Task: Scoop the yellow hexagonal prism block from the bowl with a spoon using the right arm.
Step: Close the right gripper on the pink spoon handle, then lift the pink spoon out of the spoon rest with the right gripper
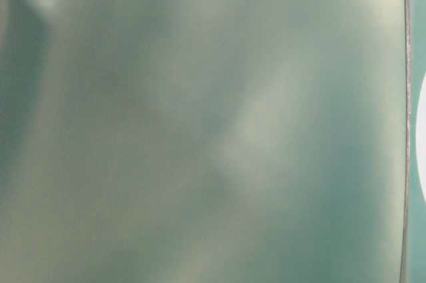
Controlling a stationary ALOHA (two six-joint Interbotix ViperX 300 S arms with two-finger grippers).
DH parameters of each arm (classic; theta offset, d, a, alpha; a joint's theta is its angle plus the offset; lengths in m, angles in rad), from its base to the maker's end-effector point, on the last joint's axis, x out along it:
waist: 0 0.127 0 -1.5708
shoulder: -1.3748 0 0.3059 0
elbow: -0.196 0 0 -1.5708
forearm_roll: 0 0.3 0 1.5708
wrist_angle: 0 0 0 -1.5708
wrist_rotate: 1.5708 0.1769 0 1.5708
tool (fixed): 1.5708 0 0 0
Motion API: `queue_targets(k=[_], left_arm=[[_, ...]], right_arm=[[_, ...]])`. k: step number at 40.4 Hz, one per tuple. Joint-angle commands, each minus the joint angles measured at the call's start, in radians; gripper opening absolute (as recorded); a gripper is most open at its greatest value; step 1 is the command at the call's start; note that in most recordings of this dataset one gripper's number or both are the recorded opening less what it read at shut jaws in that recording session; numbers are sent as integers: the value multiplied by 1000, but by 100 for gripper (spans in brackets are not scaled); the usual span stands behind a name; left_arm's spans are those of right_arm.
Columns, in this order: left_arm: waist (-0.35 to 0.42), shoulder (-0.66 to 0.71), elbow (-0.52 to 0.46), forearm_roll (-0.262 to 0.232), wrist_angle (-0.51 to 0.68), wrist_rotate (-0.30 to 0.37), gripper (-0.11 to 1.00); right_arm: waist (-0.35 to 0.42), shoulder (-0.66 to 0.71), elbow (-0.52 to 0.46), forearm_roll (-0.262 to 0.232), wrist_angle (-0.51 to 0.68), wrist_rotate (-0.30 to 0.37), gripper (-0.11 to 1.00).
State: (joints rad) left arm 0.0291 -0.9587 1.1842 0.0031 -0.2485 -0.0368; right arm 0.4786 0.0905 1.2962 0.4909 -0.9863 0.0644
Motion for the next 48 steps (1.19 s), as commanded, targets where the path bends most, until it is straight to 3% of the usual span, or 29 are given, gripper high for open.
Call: queue_targets(k=[1,10,18,33,42,48], left_arm=[[2,8,-20,2,-5,-2,-1],[2,8,-21,2,-6,-2,-1],[2,8,-21,2,-5,-2,-1],[2,8,-21,2,-6,-2,-1],[2,8,-21,3,-5,-2,-1],[2,8,-21,3,-3,-2,-1]], right_arm=[[5,-6,-5,-2,-11,-2,61],[5,-6,-5,-6,-11,-2,54],[5,-6,-6,-29,-11,-2,22],[5,-41,-5,-29,-6,-14,22],[-15,-160,-5,-25,55,-94,22],[-72,-261,-15,-25,153,-160,22]])
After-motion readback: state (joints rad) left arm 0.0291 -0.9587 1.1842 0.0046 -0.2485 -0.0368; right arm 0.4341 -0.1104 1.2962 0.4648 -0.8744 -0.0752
